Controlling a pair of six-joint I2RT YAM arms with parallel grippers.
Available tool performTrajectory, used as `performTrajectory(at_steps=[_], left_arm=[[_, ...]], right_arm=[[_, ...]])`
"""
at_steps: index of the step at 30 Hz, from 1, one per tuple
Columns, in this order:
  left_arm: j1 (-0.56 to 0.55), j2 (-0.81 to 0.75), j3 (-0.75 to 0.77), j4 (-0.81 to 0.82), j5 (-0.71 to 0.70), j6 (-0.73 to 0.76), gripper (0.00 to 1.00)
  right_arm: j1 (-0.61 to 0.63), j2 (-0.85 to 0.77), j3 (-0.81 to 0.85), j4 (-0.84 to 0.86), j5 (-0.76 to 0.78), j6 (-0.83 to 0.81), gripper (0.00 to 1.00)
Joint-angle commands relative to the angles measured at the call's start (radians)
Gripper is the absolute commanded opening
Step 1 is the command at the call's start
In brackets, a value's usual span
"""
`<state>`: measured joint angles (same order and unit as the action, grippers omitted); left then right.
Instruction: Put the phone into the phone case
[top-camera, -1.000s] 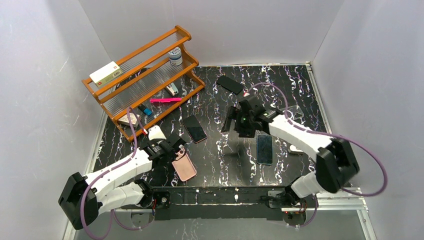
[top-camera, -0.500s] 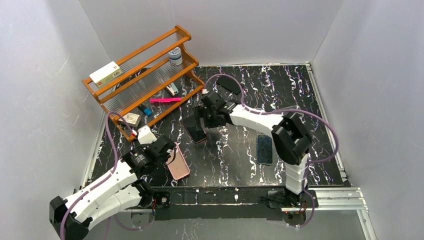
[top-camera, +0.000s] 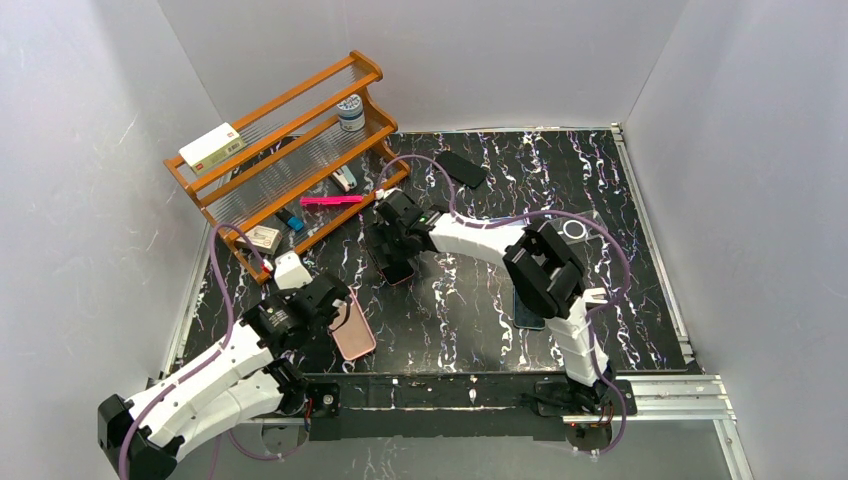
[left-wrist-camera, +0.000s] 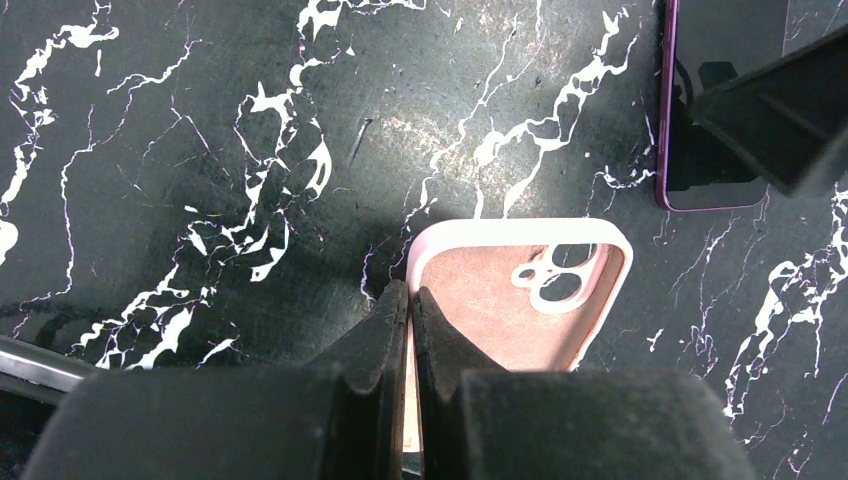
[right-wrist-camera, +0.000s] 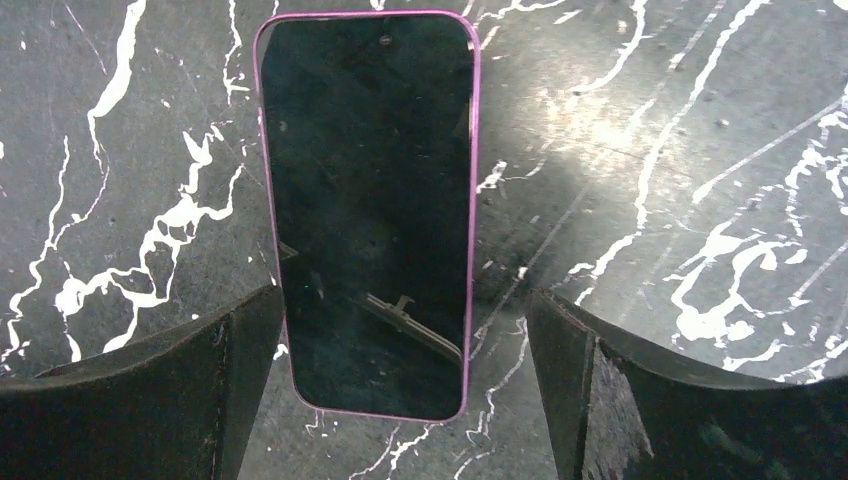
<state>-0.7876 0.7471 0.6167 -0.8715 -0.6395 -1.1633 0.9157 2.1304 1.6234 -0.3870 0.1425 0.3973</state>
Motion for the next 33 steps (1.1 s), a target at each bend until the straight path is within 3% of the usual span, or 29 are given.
performTrajectory(at_steps=[1, 17, 26, 30, 33], left_arm=[[0.001, -0.023, 0.018, -0.012, -0.038, -0.001, 0.0], [0.001, -0.029, 0.019, 0.018, -0.014, 0.011, 0.0], [0.001, -0.011, 0.01, 0.064, 0.03, 0.032, 0.0], [0.001, 0.042, 0.01, 0.168, 0.109, 0.12, 0.0], [0.002, 0.11, -0.008, 0.238, 0.171, 0.104, 0.0]], right_arm=[[0.038, 0.032, 0.073, 0.011, 0.07, -0.069, 0.99], [0.069, 0.147, 0.164, -0.063, 0.157, -0.108, 0.98], [0.064, 0.039, 0.025, -0.055, 0.213, -0.073, 0.78], [0.042, -0.057, -0.111, -0.022, 0.19, -0.036, 0.7], [0.019, -0.142, -0.232, -0.01, 0.186, -0.002, 0.63]])
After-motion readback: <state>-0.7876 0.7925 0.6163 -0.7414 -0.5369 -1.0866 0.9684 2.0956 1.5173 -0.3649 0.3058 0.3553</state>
